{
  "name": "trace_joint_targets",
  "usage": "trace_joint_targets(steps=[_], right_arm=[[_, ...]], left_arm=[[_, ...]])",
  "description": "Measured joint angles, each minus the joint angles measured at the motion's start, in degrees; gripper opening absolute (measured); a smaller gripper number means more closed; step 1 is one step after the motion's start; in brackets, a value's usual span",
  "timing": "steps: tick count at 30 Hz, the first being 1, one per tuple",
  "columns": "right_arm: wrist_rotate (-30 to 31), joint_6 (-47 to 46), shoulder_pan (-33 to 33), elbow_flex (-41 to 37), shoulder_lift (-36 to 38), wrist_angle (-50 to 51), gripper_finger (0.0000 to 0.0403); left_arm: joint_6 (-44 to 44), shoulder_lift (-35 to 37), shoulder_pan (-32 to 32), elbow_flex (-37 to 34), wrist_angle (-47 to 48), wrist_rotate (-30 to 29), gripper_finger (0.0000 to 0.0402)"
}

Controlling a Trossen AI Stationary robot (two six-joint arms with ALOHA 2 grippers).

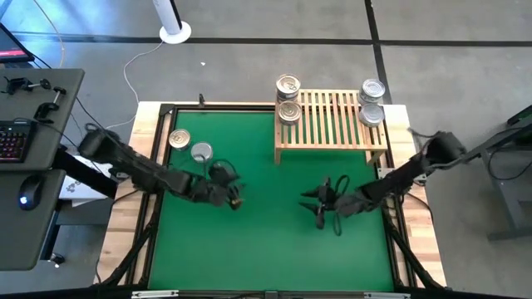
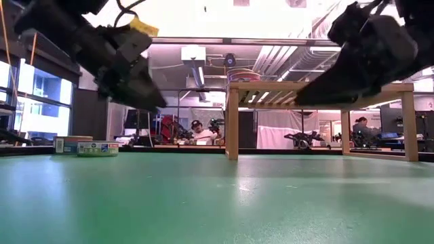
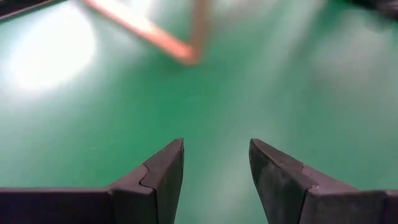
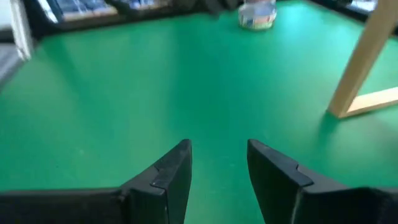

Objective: Stack canned seafood by type on shelf
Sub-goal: Stack the green tuna can on top of the green tuna can on the shelf

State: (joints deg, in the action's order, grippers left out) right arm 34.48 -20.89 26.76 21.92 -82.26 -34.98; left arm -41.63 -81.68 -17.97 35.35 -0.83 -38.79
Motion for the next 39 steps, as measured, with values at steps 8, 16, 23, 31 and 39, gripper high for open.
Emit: trace_joint_targets(steps=[8, 16, 23, 31, 39], right_arm=[[0.0, 3.2, -0.1, 9.4, -14.8, 0.0, 0.0148], [-0.2, 9.2, -0.1, 16.3, -21.5, 0.0, 0.0148], [-0.4, 8.3, 0.1, 16.7, -21.6, 0.4, 0.0149], [-0.4, 7.3, 1.8, 16.7, -21.6, 1.1, 0.0149], [0.4, 3.7, 4.4, 16.6, -19.7, 5.8, 0.0149]], left_arm=[[-10.3, 13.0, 11.0, 2.6, 35.7, 1.7, 0.0170], [-4.1, 13.6, 30.6, 4.4, 51.0, 11.2, 0.0157], [3.9, 11.9, 42.8, 4.1, 50.2, 11.7, 0.0116], [8.9, 3.5, 46.0, 4.1, 44.4, 15.4, 0.0069], [8.2, -1.2, 41.9, 4.6, 39.0, 20.9, 0.0043]])
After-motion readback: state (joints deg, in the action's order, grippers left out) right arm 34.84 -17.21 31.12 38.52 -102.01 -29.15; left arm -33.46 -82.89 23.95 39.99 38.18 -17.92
